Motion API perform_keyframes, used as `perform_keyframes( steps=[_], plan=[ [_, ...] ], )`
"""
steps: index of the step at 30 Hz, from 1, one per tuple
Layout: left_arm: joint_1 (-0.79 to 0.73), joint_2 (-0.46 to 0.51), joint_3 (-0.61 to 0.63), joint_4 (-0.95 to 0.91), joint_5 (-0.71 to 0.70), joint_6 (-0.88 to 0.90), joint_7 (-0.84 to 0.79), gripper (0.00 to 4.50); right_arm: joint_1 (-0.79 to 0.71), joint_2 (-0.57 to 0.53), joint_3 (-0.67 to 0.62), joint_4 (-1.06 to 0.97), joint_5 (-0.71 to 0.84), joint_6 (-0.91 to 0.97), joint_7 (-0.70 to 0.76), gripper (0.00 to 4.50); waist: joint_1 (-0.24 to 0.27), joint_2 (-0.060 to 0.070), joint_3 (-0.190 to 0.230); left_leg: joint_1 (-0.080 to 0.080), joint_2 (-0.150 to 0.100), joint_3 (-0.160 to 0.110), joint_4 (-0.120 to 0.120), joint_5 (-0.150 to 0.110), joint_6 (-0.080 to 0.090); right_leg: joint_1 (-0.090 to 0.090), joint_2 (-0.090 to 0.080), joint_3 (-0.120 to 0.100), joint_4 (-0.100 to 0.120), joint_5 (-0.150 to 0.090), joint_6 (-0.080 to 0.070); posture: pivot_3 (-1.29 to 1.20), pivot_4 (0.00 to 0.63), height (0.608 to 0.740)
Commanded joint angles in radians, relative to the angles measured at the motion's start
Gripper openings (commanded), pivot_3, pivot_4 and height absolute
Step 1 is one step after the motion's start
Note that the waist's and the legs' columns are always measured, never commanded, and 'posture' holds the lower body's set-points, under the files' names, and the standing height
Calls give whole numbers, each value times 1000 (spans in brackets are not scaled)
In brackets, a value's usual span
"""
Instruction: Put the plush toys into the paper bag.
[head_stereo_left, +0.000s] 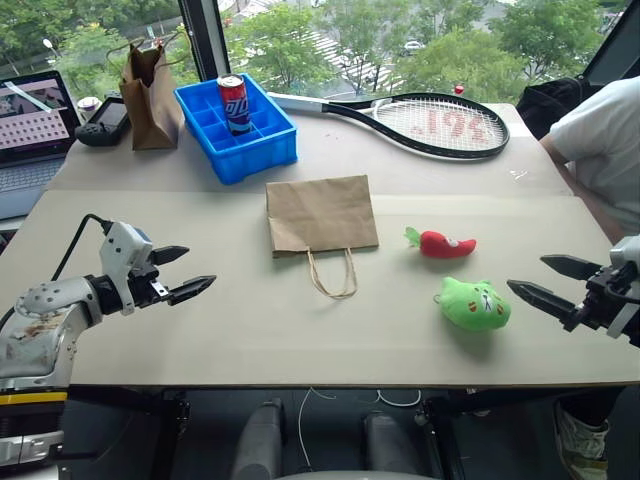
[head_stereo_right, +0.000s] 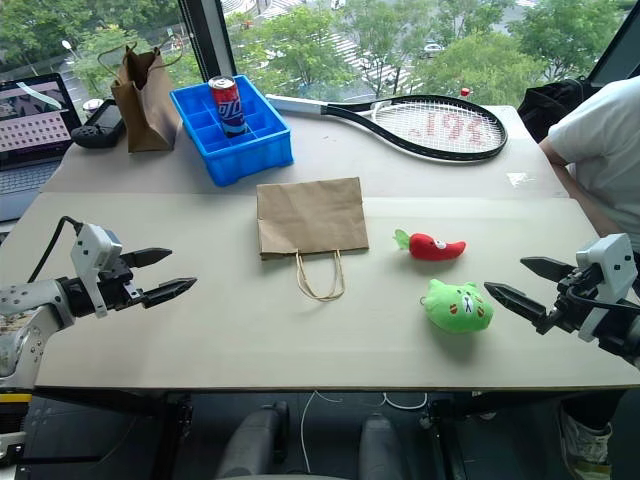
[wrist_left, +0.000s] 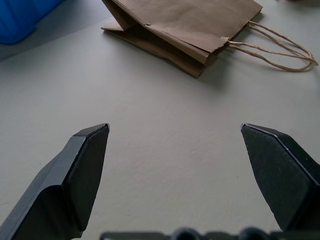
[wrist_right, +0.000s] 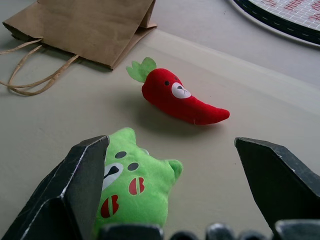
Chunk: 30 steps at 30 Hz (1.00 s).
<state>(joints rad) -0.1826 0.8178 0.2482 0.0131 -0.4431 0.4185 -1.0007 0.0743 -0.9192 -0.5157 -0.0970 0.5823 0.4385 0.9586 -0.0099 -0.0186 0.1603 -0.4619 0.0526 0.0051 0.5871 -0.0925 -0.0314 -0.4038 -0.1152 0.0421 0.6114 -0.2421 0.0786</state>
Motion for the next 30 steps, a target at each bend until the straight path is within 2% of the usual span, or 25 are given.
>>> perform_keyframes(
  steps=[1,3,6,10,15,21,30],
  plan=[
    [-32,16,1,-20,1,-15,-12,4500,-54,-9,-11,-33,58,53,-7,4474,0,0,0,0,0,0,0,0,0,0,0,0,0,0,0,0,150,740],
    [-120,41,-69,-24,16,-22,-78,4500,-79,-68,-1,-163,180,192,29,4474,-1,0,0,0,0,0,1,0,0,0,0,0,1,0,0,0,150,740],
    [-230,75,-156,-20,-11,41,-207,4500,-85,-145,38,-312,241,288,65,4474,5,0,1,-1,0,0,1,0,0,-1,0,0,3,0,0,0,150,740],
    [-393,76,-253,20,-23,93,-336,4500,-164,-177,71,-440,330,388,-23,4474,8,-2,2,-1,0,0,2,0,0,0,1,0,0,0,0,0,150,740],
    [-565,11,-378,113,12,68,-466,4500,-249,-155,94,-547,463,497,-175,4474,18,-3,2,-14,0,-1,5,1,1,-4,2,0,1,3,-2,0,150,740],
    [-695,-91,-457,298,100,-54,-534,4500,-213,-145,68,-621,514,544,-297,4474,25,-5,3,-15,0,-3,5,6,10,-3,3,0,2,3,-3,0,150,740],
    [-800,-265,-559,630,299,-418,-557,4500,-59,-133,19,-716,452,542,-395,4474,23,-5,3,-15,-1,-4,8,6,11,-2,3,0,3,4,-3,0,150,740]
  ],
)
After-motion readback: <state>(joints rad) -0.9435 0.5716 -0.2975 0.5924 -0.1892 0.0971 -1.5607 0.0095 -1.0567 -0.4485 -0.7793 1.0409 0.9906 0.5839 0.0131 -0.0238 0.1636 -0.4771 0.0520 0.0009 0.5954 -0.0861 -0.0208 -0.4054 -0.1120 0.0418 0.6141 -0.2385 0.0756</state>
